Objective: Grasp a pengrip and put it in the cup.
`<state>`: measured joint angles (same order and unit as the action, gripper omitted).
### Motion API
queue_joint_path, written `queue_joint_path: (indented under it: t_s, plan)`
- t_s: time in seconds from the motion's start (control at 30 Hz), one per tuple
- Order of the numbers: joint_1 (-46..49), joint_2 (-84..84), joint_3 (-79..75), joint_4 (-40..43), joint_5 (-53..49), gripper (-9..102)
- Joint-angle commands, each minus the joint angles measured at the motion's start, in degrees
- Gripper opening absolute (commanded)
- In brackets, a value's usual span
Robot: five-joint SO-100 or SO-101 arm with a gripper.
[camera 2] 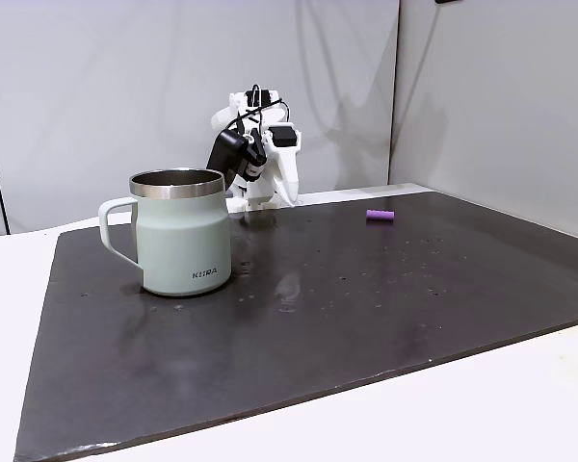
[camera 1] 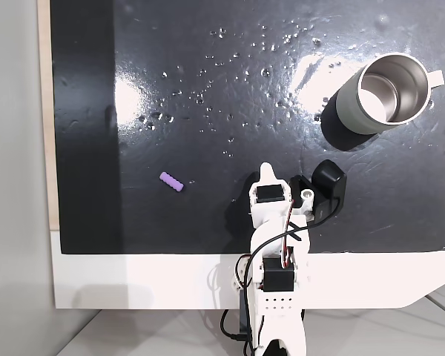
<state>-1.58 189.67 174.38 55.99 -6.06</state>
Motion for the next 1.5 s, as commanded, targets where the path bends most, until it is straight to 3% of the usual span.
queue_joint_path:
  t_s: [0.0, 0.7, 1.1, 1.47]
  plan:
    - [0.1, 0.4, -0.2, -2.0, -0.6, 0]
    - [0.3, 0.4, -0.2, -2.0, -0.5, 0]
    - [-5.0, -0.4, -4.4, -1.8, -1.8, 0]
    - [-14.8, -31.6, -21.1, -7.4, -2.8, 0]
